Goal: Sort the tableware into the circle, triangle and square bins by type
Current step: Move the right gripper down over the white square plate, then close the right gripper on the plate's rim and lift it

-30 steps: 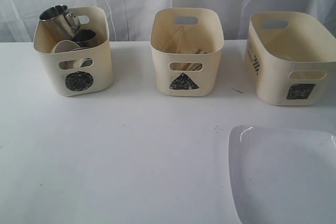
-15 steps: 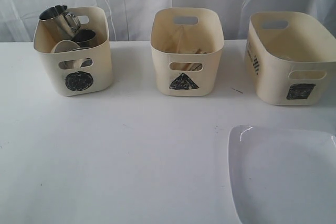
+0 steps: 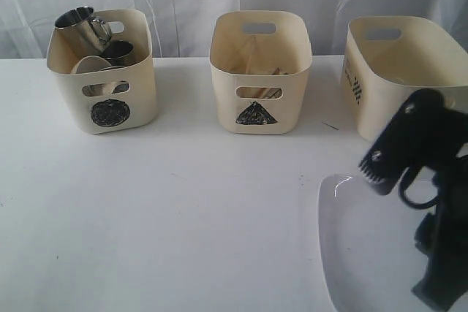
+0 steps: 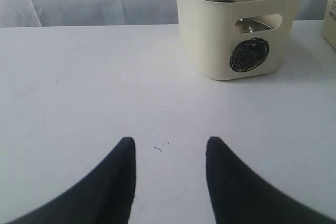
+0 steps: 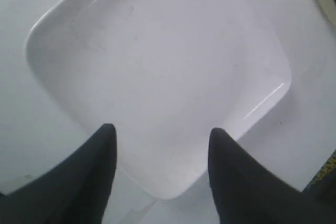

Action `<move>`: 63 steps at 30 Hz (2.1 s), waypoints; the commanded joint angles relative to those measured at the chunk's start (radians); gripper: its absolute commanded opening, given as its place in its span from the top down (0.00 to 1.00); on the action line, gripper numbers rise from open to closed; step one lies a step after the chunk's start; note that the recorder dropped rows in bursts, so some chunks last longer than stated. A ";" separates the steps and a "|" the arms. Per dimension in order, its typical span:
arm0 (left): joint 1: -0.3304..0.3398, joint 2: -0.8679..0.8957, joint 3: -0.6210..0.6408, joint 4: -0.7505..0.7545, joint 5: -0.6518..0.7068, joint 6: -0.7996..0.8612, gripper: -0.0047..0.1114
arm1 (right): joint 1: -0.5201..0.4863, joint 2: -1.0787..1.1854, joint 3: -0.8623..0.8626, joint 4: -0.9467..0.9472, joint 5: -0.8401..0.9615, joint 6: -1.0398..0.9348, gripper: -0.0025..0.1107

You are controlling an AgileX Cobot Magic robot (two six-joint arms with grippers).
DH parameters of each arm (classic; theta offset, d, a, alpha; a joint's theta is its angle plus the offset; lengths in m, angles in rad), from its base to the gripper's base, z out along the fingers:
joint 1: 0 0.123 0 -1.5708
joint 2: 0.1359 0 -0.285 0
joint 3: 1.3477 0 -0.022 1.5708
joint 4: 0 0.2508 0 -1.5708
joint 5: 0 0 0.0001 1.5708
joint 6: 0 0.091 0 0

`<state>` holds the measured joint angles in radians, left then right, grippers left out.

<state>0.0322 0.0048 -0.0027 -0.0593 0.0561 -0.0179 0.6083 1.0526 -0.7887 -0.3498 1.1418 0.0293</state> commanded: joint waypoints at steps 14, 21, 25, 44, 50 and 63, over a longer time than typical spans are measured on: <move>0.002 -0.005 0.003 -0.008 -0.003 -0.005 0.55 | 0.517 0.356 0.046 -0.184 0.000 0.676 0.53; 0.002 -0.005 0.003 -0.008 -0.003 -0.005 0.55 | 0.587 0.435 0.074 -0.183 -0.052 0.764 0.53; 0.002 -0.005 0.003 -0.008 -0.003 -0.005 0.55 | 0.610 0.459 0.074 -0.183 -0.090 0.786 0.53; 0.002 -0.005 0.003 -0.008 -0.003 -0.005 0.55 | 0.607 0.608 0.081 -0.291 -0.108 0.784 0.53; 0.002 -0.005 0.003 -0.008 -0.003 -0.005 0.55 | 0.570 0.644 0.120 -0.326 -0.120 0.785 0.53; 0.002 -0.005 0.003 -0.008 -0.003 -0.005 0.55 | 0.507 0.696 0.137 -0.407 -0.209 0.785 0.53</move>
<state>0.0322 0.0048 -0.0027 -0.0593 0.0561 -0.0179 1.1373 1.7357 -0.6589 -0.7531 0.9574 0.8075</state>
